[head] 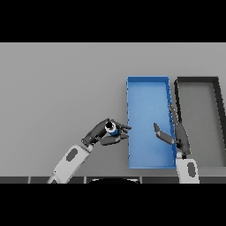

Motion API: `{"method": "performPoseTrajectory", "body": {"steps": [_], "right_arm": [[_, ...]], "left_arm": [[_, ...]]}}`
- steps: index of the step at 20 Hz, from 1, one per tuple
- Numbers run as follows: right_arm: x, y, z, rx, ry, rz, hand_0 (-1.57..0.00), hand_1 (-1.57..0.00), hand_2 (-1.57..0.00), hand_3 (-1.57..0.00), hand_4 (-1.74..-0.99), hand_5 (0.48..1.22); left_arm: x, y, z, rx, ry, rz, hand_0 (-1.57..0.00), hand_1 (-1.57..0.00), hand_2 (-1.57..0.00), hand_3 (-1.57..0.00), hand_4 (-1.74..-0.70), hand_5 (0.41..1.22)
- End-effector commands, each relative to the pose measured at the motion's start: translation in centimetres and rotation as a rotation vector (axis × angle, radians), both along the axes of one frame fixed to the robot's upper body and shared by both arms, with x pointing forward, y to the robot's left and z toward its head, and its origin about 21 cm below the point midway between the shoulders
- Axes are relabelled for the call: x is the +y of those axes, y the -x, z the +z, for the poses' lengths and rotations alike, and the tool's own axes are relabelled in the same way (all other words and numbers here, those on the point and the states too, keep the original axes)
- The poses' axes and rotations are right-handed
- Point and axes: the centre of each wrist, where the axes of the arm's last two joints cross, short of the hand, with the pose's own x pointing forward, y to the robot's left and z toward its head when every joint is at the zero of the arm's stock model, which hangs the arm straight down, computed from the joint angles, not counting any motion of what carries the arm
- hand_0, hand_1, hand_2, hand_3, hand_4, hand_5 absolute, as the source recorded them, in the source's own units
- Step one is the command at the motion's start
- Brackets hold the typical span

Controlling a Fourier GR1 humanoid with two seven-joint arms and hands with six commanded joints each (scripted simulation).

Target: Pick up the blue pipe and place it into the blue bin.

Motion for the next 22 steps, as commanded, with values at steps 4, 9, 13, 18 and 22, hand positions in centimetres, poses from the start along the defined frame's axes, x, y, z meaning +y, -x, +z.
{"method": "performPoseTrajectory", "body": {"steps": [4,9,13,18,22], "right_arm": [[0.2,0.0,-0.1,-0.016,0.000,-0.001,0.00,0.00,0.00,0.00,-1.145,0.643],[1.1,3.6,-0.4,-0.047,0.038,-0.112,0.00,0.00,0.00,0.00,-1.188,0.643],[1.0,4.4,1.1,-0.129,-0.029,-0.082,0.00,0.00,-0.04,0.00,-1.195,0.648],[0.9,3.3,6.1,-0.086,-0.207,0.239,0.00,-0.02,-0.12,0.00,-1.224,0.600],[2.5,1.9,10.3,-0.055,-0.162,0.446,0.00,-0.01,-0.10,0.00,-1.255,0.560]], "left_arm": [[-0.6,0.0,0.3,0.015,-0.019,-0.008,-1.57,-1.57,-1.57,-1.57,-1.47,1.220],[-0.3,-0.2,-0.1,0.022,-0.035,-0.007,-1.57,-1.57,-1.57,-1.57,-1.47,1.220],[-0.8,0.0,0.2,0.018,-0.026,-0.016,-1.57,-1.57,-1.57,-1.57,-1.47,1.221],[-0.9,-0.1,0.3,0.011,-0.025,-0.029,-1.57,-1.57,-1.57,-1.57,-1.47,1.221],[-0.7,-0.2,0.4,0.017,-0.035,-0.026,-1.57,-1.57,-1.57,-1.57,-1.47,1.221]]}}
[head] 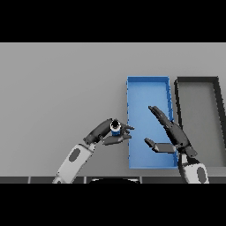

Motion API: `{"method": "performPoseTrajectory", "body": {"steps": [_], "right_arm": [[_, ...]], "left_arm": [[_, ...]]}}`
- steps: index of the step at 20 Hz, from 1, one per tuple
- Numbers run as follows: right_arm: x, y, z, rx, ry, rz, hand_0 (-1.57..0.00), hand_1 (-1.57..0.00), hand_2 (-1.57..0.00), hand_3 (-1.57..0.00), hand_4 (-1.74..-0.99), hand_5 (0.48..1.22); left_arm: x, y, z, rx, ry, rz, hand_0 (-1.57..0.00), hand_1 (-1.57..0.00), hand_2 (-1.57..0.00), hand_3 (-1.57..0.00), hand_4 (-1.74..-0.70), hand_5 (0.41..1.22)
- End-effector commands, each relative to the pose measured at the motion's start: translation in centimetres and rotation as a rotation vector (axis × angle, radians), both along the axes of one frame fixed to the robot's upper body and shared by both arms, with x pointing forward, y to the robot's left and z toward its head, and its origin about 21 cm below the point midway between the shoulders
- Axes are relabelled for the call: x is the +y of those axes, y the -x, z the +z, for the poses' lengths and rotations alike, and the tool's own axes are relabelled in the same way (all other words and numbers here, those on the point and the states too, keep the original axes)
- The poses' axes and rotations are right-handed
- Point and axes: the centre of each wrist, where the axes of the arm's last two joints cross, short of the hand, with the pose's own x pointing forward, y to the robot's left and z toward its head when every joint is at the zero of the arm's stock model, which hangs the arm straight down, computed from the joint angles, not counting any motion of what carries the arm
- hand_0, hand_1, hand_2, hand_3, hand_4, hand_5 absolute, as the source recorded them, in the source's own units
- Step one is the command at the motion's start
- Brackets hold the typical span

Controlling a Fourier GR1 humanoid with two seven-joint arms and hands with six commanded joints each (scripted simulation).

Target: Pick up the blue pipe and place it into the blue bin.

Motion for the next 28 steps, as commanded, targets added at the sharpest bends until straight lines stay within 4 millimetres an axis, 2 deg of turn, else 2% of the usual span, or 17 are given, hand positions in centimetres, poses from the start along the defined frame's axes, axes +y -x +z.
{"method": "performPoseTrajectory", "body": {"steps": [1,3,7,11,15,18,21,22,23,25,26,28], "right_arm": [[0.7,-0.4,0.8,0.000,0.029,0.030,0.00,-0.01,-0.10,0.00,-1.261,0.560],[1.5,-1.3,2.3,-0.019,0.100,0.089,0.00,0.00,-0.08,0.00,-1.281,0.558],[4.6,-2.4,4.4,-0.066,0.143,0.230,0.00,0.00,-0.04,0.00,-1.302,0.559],[6.9,-3.2,5.3,-0.065,0.168,0.346,0.00,0.00,-0.05,0.00,-1.268,0.555],[9.2,-4.3,6.6,-0.074,0.229,0.392,-0.01,-0.02,-0.07,0.00,-1.223,0.540],[10.6,-5.4,6.8,-0.060,0.263,0.422,-0.02,-0.03,-0.08,0.00,-1.186,0.521],[11.8,-6.3,7.0,-0.061,0.298,0.446,-0.07,-0.11,-0.17,-0.04,-1.204,0.497],[12.1,-6.5,7.0,-0.059,0.308,0.458,-0.17,-0.22,-0.26,-0.13,-1.233,0.487],[12.2,-6.6,7.0,-0.062,0.301,0.475,-0.32,-0.36,-0.38,-0.24,-1.278,0.485],[12.6,-6.9,7.1,-0.072,0.292,0.492,-0.70,-0.70,-0.74,-0.60,-1.406,0.500],[12.8,-6.9,7.1,-0.071,0.287,0.496,-0.88,-0.88,-0.91,-0.76,-1.467,0.518],[13.3,-6.7,6.9,-0.053,0.260,0.514,-1.13,-1.13,-1.15,-0.95,-1.551,0.596]], "left_arm": [[-0.2,0.2,0.0,-0.003,-0.003,-0.003,-1.57,-1.57,-1.57,-1.57,-1.47,1.221],[0.0,0.2,0.0,-0.007,-0.005,-0.009,-1.57,-1.57,-1.57,-1.57,-1.47,1.221],[0.1,-0.4,-0.1,-0.010,-0.016,0.000,-1.57,-1.57,-1.57,-1.57,-1.47,1.221],[0.2,-0.4,-0.3,-0.019,0.000,-0.021,-1.57,-1.57,-1.57,-1.57,-1.46,1.221],[0.3,-0.2,-0.4,0.029,0.007,-0.040,-1.57,-1.57,-1.57,-1.57,-1.47,1.221],[0.3,-0.8,-0.2,0.021,-0.023,-0.011,-1.57,-1.57,-1.57,-1.57,-1.47,1.221],[0.4,-0.7,-0.2,0.015,-0.031,-0.010,-1.57,-1.57,-1.57,-1.57,-1.47,1.221],[0.5,-0.7,-0.1,0.018,-0.042,-0.005,-1.57,-1.57,-1.57,-1.57,-1.46,1.221],[0.5,-0.7,-0.2,0.021,-0.026,-0.008,-1.57,-1.57,-1.57,-1.57,-1.52,1.221],[0.8,-0.5,0.2,0.040,-0.067,-0.005,-1.57,-1.57,-1.57,-1.57,-1.59,1.221],[0.6,-0.5,0.1,0.040,-0.076,0.001,-1.57,-1.57,-1.57,-1.57,-1.62,1.221],[0.6,-0.8,0.1,0.038,-0.064,0.003,-1.57,-1.57,-1.57,-1.51,-1.66,1.221]]}}
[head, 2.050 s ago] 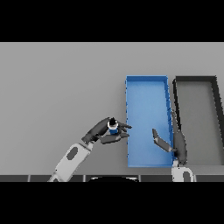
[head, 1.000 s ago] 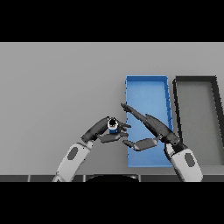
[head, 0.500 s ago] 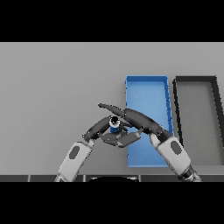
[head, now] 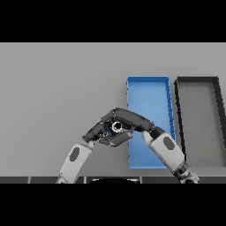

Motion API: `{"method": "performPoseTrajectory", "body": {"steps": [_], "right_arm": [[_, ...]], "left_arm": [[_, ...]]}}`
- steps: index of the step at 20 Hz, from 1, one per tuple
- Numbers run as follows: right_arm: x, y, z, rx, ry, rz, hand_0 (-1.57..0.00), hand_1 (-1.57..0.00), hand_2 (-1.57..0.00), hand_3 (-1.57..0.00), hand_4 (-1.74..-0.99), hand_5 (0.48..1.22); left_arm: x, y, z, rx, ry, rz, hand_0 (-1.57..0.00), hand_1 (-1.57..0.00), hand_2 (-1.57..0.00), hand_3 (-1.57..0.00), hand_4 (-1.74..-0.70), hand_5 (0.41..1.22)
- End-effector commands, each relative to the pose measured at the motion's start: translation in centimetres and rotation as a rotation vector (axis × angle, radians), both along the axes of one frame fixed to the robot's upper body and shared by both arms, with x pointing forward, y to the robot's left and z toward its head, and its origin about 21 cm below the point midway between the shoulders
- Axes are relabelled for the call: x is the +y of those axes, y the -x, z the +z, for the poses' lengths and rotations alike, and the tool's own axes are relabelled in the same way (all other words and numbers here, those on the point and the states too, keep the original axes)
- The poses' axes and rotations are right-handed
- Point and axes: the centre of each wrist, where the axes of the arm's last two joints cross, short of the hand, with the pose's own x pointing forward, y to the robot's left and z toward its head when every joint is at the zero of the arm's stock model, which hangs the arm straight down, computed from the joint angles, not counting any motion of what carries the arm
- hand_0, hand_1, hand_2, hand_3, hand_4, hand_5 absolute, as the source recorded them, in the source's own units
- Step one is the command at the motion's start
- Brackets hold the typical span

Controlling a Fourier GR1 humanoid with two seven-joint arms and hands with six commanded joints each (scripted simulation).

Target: Pick up the blue pipe and place it into the blue bin.

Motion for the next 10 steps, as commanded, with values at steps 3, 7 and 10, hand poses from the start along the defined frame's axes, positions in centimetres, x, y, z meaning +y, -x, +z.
{"method": "performPoseTrajectory", "body": {"steps": [3,7,10], "right_arm": [[0.54,-0.19,-0.82,0.024,-0.033,0.010,-1.34,-1.34,-1.35,-1.19,-1.628,0.856],[0.52,0.10,-1.05,-0.016,-0.057,0.027,-1.48,-1.48,-1.48,-1.40,-1.692,1.071],[0.69,0.30,-1.12,-0.012,-0.078,0.036,-1.52,-1.52,-1.53,-1.48,-1.716,1.144]], "left_arm": [[-0.16,0.01,-0.10,0.018,0.076,-0.022,-1.57,-1.57,-1.57,-1.50,-1.70,1.221],[-0.14,0.15,0.23,0.020,0.080,-0.024,-1.57,-1.57,-1.57,-1.44,-1.72,1.221],[-0.23,0.05,0.29,-0.002,0.088,-0.024,-1.57,-1.57,-1.57,-1.43,-1.73,1.221]]}}
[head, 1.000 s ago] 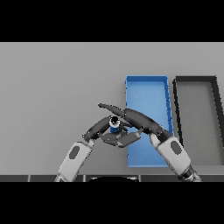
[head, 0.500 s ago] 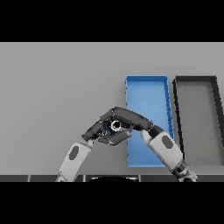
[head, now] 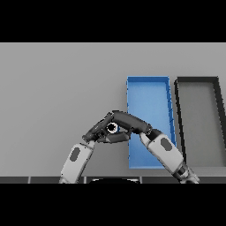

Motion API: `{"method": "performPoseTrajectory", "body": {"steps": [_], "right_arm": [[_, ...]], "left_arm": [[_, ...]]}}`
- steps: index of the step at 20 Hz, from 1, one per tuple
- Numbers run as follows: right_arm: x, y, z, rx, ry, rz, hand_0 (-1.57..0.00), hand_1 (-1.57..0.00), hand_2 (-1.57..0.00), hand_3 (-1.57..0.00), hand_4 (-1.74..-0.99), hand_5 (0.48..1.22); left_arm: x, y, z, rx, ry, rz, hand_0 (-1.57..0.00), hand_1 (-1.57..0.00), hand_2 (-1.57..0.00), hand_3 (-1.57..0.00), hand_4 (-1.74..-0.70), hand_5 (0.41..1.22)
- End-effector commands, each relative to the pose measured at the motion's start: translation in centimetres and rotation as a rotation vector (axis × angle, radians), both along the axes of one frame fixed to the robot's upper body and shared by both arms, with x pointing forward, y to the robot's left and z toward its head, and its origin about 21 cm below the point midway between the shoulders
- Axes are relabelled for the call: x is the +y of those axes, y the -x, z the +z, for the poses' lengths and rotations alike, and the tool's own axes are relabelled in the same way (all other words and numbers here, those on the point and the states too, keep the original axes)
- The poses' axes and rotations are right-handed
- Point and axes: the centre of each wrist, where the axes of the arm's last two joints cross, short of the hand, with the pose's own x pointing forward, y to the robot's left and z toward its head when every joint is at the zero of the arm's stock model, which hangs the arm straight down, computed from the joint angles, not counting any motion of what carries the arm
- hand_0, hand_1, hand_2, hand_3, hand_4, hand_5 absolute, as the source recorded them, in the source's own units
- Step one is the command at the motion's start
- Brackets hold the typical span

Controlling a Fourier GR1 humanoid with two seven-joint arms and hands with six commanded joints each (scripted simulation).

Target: Pick up the blue pipe and place it into the blue bin.

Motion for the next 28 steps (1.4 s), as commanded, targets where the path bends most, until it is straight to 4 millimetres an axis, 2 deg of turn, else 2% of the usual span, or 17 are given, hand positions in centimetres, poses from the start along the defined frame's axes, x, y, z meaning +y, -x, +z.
{"method": "performPoseTrajectory", "body": {"steps": [1,4,5,6,7,9,12,15,18,20,22,23,26,28], "right_arm": [[0.1,-0.1,-0.1,0.003,0.000,-0.014,-1.53,-1.53,-1.53,-1.50,-1.721,1.160],[0.5,0.4,-0.2,-0.010,-0.035,-0.041,-1.55,-1.55,-1.55,-1.54,-1.731,1.190],[0.1,0.3,-0.3,-0.015,-0.039,-0.047,-1.56,-1.56,-1.56,-1.54,-1.733,1.196],[0.3,0.2,0.2,-0.015,-0.017,-0.060,-1.56,-1.56,-1.56,-1.55,-1.734,1.201],[0.3,0.4,0.2,-0.005,-0.011,-0.060,-1.56,-1.56,-1.56,-1.55,-1.736,1.205],[0.3,0.9,-0.1,0.006,-0.020,-0.068,-1.56,-1.56,-1.56,-1.56,-1.738,1.211],[0.4,0.7,0.1,0.002,-0.004,-0.082,-1.57,-1.57,-1.57,-1.56,-1.739,1.216],[0.4,1.0,0.3,-0.010,-0.013,-0.086,-1.57,-1.57,-1.57,-1.57,-1.740,1.218],[0.6,0.9,0.3,0.006,-0.031,-0.078,-1.57,-1.57,-1.57,-1.57,-1.741,1.220],[0.6,1.0,0.4,0.005,-0.067,-0.064,-1.57,-1.57,-1.57,-1.57,-1.741,1.220],[0.7,0.8,0.8,0.070,-0.106,-0.053,-1.57,-1.57,-1.57,-1.57,-1.741,1.220],[0.6,0.5,1.7,0.072,-0.119,-0.057,-1.57,-1.57,-1.57,-1.57,-1.741,1.221],[0.2,0.6,4.4,0.125,-0.186,-0.046,-1.57,-1.57,-1.57,-1.57,-1.741,1.221],[-0.4,-0.2,7.0,0.123,-0.228,-0.035,-1.57,-1.57,-1.57,-1.57,-1.741,1.221]], "left_arm": [[0.2,-0.1,0.0,-0.006,-0.011,0.012,-1.57,-1.57,-1.57,-1.43,-1.73,1.221],[0.4,0.2,0.2,-0.054,-0.011,0.043,-1.57,-1.57,-1.57,-1.45,-1.72,1.221],[0.6,0.2,0.2,-0.068,-0.042,0.056,-1.46,-1.34,-1.29,-1.17,-1.60,1.221],[0.7,0.0,0.2,-0.072,-0.054,0.032,-1.17,-1.07,-1.03,-0.93,-1.47,1.221],[1.0,-0.3,0.0,-0.077,-0.057,-0.002,-0.94,-0.86,-0.83,-0.75,-1.37,1.221],[1.1,-0.2,-0.1,-0.080,-0.102,-0.035,-0.60,-0.55,-0.53,-0.48,-1.21,1.221],[1.2,-0.2,-0.2,-0.041,-0.164,-0.012,-0.31,-0.28,-0.27,-0.24,-1.05,0.938],[0.8,0.0,-0.2,-0.011,-0.165,0.003,-0.16,-0.14,-0.14,-0.12,-0.98,0.704],[1.2,0.0,-0.5,0.027,-0.169,0.014,-0.08,-0.07,-0.07,-0.06,-0.97,0.567],[1.3,-0.1,-0.2,0.017,-0.179,0.025,-0.05,-0.05,-0.04,-0.04,-0.95,0.513],[1.5,0.1,-0.9,0.031,-0.206,0.040,-0.03,-0.03,-0.03,-0.03,-0.93,0.484],[1.1,-0.1,-0.5,0.030,-0.207,0.044,-0.03,-0.02,-0.02,-0.02,-0.92,0.482],[0.8,-0.2,-1.1,0.039,-0.221,0.038,-0.01,-0.01,-0.01,-0.01,-0.91,0.464],[1.1,-0.2,-1.0,0.037,-0.213,0.034,-0.01,-0.01,-0.01,-0.01,-0.91,0.450]]}}
